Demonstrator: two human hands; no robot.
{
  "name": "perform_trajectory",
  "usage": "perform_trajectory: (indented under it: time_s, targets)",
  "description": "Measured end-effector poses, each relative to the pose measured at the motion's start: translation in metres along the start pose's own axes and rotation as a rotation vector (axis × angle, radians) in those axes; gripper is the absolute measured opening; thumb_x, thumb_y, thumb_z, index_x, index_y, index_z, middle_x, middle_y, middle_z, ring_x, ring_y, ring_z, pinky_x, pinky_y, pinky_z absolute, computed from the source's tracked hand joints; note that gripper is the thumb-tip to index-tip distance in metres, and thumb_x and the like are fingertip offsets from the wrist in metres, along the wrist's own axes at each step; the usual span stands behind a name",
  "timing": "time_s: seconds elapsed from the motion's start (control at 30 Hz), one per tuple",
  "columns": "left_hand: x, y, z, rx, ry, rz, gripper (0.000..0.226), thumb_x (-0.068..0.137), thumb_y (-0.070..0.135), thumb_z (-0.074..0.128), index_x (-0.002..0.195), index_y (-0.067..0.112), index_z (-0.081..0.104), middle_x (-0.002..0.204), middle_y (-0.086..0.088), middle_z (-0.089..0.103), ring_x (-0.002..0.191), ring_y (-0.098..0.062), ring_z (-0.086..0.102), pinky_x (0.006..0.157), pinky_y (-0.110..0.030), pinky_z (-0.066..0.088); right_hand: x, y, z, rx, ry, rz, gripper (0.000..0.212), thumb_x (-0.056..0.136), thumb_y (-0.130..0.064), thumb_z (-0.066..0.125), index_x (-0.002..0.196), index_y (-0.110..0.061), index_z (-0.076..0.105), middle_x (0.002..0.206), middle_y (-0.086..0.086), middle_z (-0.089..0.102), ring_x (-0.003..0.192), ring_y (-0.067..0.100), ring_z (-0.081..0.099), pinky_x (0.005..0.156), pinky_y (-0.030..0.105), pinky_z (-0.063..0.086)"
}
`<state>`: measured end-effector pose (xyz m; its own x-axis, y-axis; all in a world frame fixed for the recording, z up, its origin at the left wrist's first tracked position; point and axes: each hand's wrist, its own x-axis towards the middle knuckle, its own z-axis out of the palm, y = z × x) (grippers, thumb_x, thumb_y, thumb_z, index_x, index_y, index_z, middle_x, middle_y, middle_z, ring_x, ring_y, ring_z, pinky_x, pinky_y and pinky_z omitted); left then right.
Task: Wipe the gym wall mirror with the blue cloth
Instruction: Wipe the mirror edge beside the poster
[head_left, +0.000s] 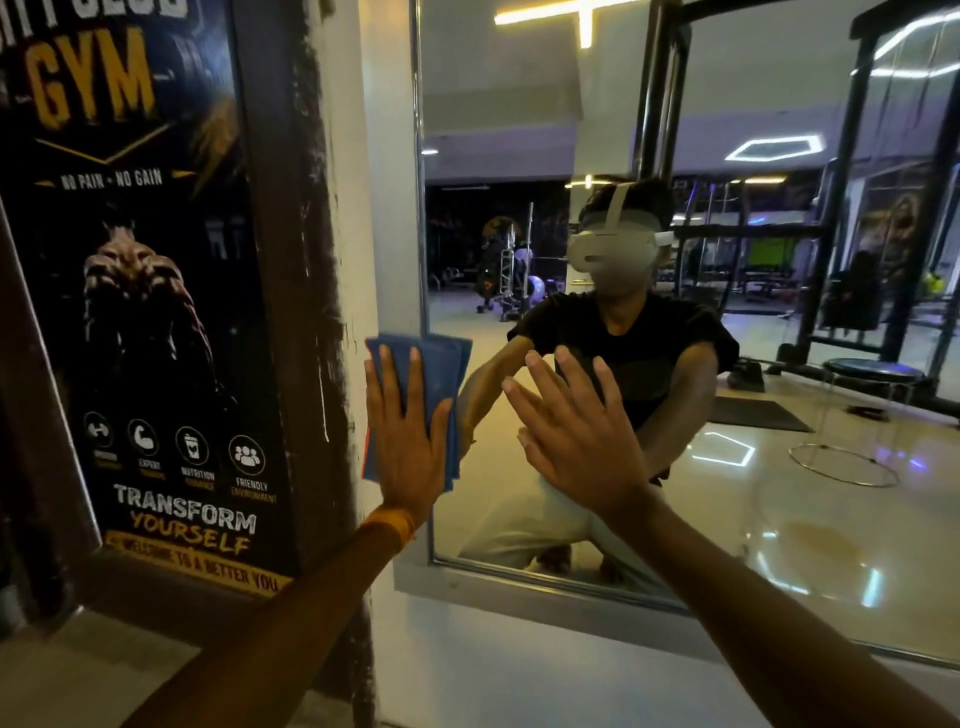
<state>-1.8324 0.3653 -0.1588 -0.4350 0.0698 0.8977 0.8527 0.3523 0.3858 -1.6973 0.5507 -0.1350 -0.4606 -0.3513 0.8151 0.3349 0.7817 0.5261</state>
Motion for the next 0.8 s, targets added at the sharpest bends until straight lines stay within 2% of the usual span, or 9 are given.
perform_trajectory:
  time_s: [0.07,0.1,0.23,0.3,0.43,0.5,0.6,0.7,0.8]
  targets:
    - [-0.007,-0.003,-0.003,0.019,-0.022,-0.006,0.069,0.107,0.062,0.023,0.164,0.03,0.002,0.172,-0.005,-0.003,0.159,-0.031,-0.003,0.125,-0.028,-0.017,0.001,-0.001,0.0,0.014,-0.002,0.004,0.058,0.106,-0.049,0.042,0.158,-0.024,0.039,0.166,0.014,0.027,0.154,0.039,0.023,0.121,0.062,0.022]
    - [0.007,0.001,-0.005,0.024,-0.015,-0.004,0.071,0.106,0.061,0.024,0.164,0.024,0.005,0.172,-0.01,-0.001,0.158,-0.034,-0.001,0.125,-0.029,-0.016,0.001,0.0,0.0,0.019,-0.007,0.008,0.058,0.106,-0.049,0.042,0.158,-0.024,0.038,0.167,0.014,0.027,0.154,0.039,0.023,0.122,0.062,0.021]
    - [0.102,0.026,-0.009,-0.02,0.071,0.026,0.073,0.106,0.058,0.03,0.164,0.021,0.005,0.172,-0.015,0.003,0.159,-0.035,0.001,0.128,-0.056,0.004,0.001,-0.001,0.003,0.011,-0.017,0.014,0.059,0.106,-0.05,0.041,0.159,-0.024,0.036,0.167,0.014,0.027,0.154,0.04,0.023,0.122,0.062,0.019]
    - [0.111,0.024,-0.006,-0.013,0.089,0.042,0.072,0.107,0.057,0.03,0.164,0.022,0.005,0.172,-0.015,0.004,0.159,-0.035,0.003,0.128,-0.057,0.008,0.0,-0.001,0.003,0.017,-0.017,0.018,0.059,0.106,-0.05,0.041,0.159,-0.024,0.035,0.167,0.014,0.027,0.154,0.04,0.023,0.122,0.063,0.02]
    - [0.008,0.0,-0.002,0.006,-0.024,-0.021,0.07,0.105,0.065,0.022,0.161,0.04,-0.01,0.172,-0.007,-0.003,0.159,-0.032,0.0,0.128,-0.043,-0.004,0.001,0.0,0.002,0.007,-0.017,0.018,0.059,0.106,-0.05,0.042,0.159,-0.024,0.036,0.167,0.014,0.026,0.154,0.039,0.023,0.121,0.063,0.023]
    - [-0.029,-0.007,-0.001,0.046,-0.062,-0.062,0.071,0.104,0.067,0.019,0.163,0.037,-0.008,0.171,-0.01,0.001,0.158,-0.037,0.005,0.127,-0.034,-0.012,0.0,0.0,0.001,0.014,-0.011,0.014,0.059,0.106,-0.049,0.042,0.159,-0.024,0.037,0.167,0.014,0.027,0.154,0.039,0.023,0.121,0.063,0.022]
    - [0.007,0.002,-0.003,0.039,-0.032,-0.056,0.076,0.105,0.066,0.02,0.164,0.022,0.002,0.171,-0.014,0.002,0.157,-0.036,0.002,0.125,-0.027,-0.017,0.001,-0.001,0.0,0.017,-0.023,0.014,0.06,0.106,-0.05,0.042,0.159,-0.024,0.036,0.167,0.014,0.026,0.154,0.039,0.022,0.122,0.062,0.02]
    - [0.087,0.024,-0.01,-0.093,0.051,-0.007,0.074,0.105,0.06,0.029,0.163,0.03,-0.005,0.172,-0.016,0.003,0.159,-0.034,0.005,0.127,-0.034,-0.005,0.001,-0.003,0.0,0.02,-0.033,0.023,0.06,0.106,-0.049,0.042,0.159,-0.024,0.035,0.167,0.014,0.026,0.154,0.039,0.022,0.122,0.062,0.021]
    - [0.115,0.036,-0.008,-0.089,0.148,-0.037,0.075,0.106,0.057,0.032,0.164,0.013,0.011,0.17,-0.021,0.01,0.157,-0.037,0.012,0.123,-0.017,-0.01,0.001,-0.002,0.001,0.01,-0.038,0.023,0.06,0.106,-0.05,0.041,0.159,-0.024,0.035,0.167,0.014,0.026,0.154,0.039,0.022,0.121,0.062,0.022]
